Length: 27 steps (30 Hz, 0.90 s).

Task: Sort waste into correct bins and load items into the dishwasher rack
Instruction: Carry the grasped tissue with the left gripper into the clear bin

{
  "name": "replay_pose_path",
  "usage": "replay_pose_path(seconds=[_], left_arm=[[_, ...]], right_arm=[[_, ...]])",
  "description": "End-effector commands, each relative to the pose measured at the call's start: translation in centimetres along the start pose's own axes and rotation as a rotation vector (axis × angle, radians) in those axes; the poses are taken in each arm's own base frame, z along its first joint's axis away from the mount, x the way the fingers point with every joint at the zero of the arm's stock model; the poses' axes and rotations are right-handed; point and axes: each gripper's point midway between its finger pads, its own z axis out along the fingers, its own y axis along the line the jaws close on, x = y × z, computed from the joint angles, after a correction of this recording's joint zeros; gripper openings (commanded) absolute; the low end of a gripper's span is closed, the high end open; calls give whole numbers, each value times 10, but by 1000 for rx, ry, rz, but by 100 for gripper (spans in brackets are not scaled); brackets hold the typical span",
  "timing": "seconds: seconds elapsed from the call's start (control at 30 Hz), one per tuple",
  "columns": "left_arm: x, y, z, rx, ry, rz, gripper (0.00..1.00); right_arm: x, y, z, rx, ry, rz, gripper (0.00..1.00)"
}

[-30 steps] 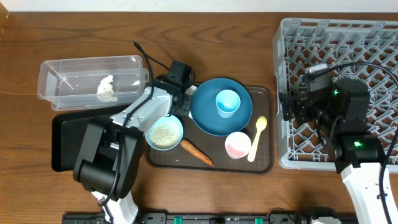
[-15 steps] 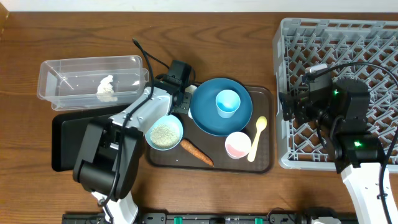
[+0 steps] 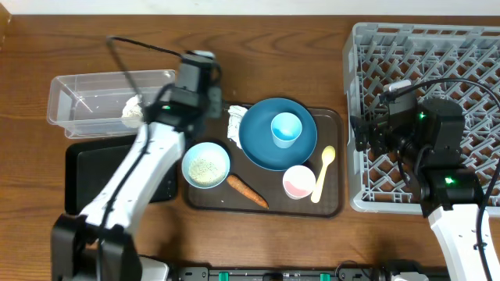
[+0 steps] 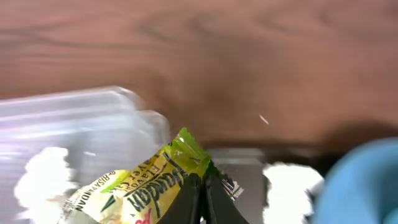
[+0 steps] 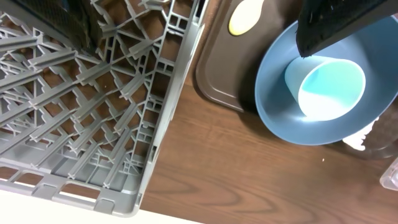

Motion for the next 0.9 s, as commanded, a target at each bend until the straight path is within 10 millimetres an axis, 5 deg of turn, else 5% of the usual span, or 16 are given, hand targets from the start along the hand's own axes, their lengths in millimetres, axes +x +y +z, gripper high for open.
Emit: replay_pose_path(seconds=[0.0,0.23,0.5,0.63,0.87], left_arm=[[-22,42,-6,-91,-64,-68,5],[-31,113,7,-205,-109,-191,6],[-26,128,14,-231,-95,-212,30],[-28,111,17,-134,-93,-218,31],[-23,39,18,124,-48,-153,35]], right_arm=[[-10,2,-3,-7,-19,-5,99],[-10,2,-3,-7,-19,-5,99],[-10,2,-3,-7,-19,-5,99],[-10,2,-3,-7,-20,-5,99],[-10,2,-3,-7,-20,-5,99]])
